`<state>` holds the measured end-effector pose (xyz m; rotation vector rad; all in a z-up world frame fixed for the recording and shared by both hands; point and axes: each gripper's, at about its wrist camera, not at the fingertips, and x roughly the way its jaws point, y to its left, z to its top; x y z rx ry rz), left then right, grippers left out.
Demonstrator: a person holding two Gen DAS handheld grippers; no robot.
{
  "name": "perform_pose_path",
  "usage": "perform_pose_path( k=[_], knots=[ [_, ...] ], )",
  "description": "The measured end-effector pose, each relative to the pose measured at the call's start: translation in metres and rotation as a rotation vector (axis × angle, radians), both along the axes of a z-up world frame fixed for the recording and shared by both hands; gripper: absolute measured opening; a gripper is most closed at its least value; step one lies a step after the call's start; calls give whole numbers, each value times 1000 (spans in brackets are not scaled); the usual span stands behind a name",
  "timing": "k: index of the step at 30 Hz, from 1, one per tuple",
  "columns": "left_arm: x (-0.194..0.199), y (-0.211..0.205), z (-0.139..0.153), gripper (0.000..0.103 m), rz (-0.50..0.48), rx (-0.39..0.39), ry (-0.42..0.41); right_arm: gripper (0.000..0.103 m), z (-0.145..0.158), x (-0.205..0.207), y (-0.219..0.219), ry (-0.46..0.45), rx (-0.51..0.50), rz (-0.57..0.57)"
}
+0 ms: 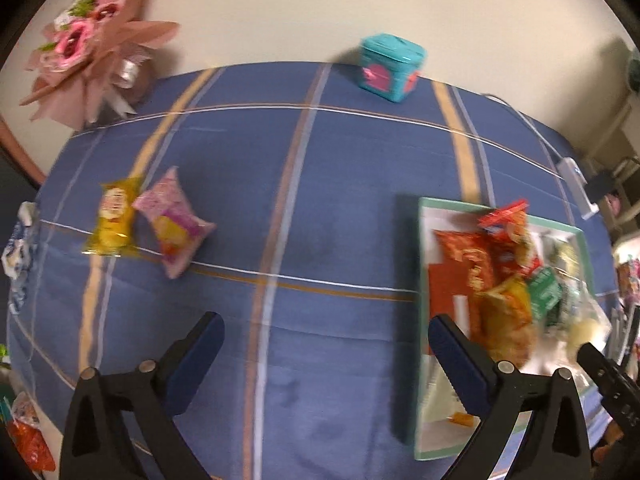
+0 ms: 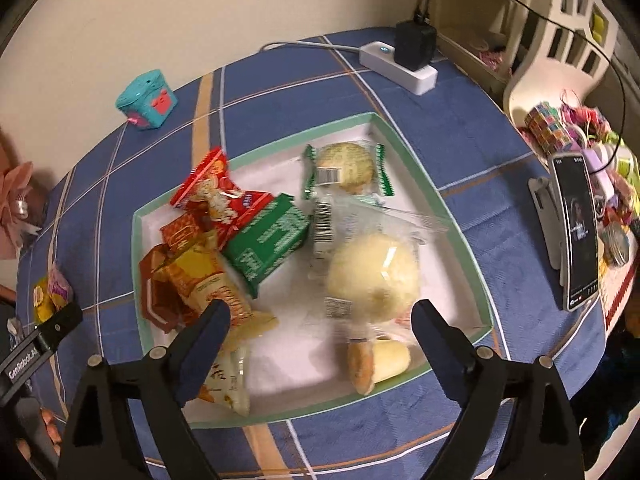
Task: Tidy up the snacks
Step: 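Move both tools back toward the yellow and pink packs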
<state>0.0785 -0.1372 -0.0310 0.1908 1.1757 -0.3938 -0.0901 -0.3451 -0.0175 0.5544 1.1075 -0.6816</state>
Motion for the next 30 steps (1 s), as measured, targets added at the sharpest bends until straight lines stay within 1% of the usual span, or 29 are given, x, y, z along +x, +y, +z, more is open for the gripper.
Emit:
perform_pose_path(
  k=[11,16,20,26,30],
  knots=[
    [21,42,5,103,77,-45,13,93,14,31,44,-8,-58,103],
    [29,60,11,103,96,-58,-9,93,20,43,61,-22,-77,129],
    [39,81,16,103,120,-92,-19,93,24,56,79,-32,-100,161],
    [53,116,24,103,181,-113,-59,93,20,76,108,-26,-112,220],
    [64,140,24,103,231,-119,-65,93,12,93,126,-18,-109,251]
  ],
)
